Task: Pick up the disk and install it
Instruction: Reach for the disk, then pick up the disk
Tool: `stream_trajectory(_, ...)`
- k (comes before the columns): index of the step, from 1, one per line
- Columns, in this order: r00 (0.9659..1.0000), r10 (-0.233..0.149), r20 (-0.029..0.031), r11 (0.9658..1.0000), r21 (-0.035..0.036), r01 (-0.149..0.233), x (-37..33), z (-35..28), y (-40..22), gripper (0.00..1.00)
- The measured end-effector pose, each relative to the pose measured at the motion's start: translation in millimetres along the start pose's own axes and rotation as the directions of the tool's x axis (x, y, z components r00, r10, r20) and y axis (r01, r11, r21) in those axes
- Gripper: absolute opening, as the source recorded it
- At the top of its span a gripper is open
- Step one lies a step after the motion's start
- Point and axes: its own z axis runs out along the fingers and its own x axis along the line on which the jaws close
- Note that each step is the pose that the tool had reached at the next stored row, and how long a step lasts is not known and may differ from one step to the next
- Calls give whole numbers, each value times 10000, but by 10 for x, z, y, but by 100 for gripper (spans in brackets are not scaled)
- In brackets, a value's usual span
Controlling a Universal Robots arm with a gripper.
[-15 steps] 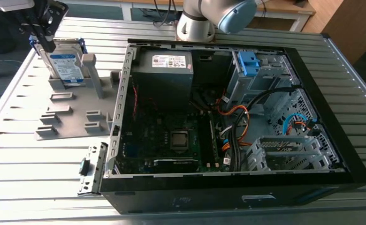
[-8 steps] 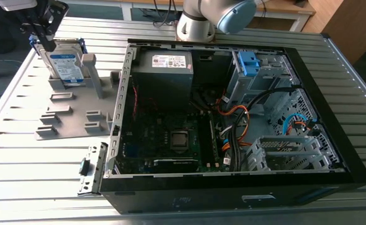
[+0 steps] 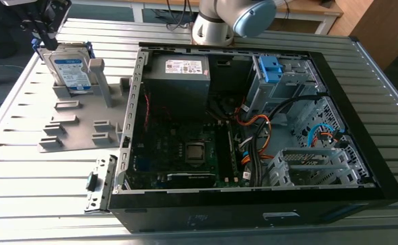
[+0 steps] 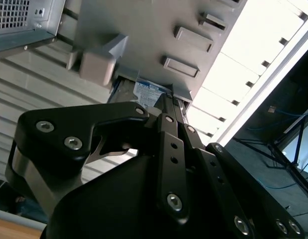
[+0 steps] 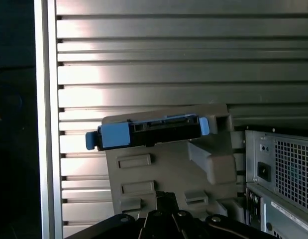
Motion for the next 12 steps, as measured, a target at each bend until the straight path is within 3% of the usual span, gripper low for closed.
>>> stream_trajectory(3, 10000, -2, -2, 10000, 1, 2, 45, 4, 38, 11)
stream_trajectory(12, 10000, -3, -2, 10000, 1, 3, 47, 5, 41, 11)
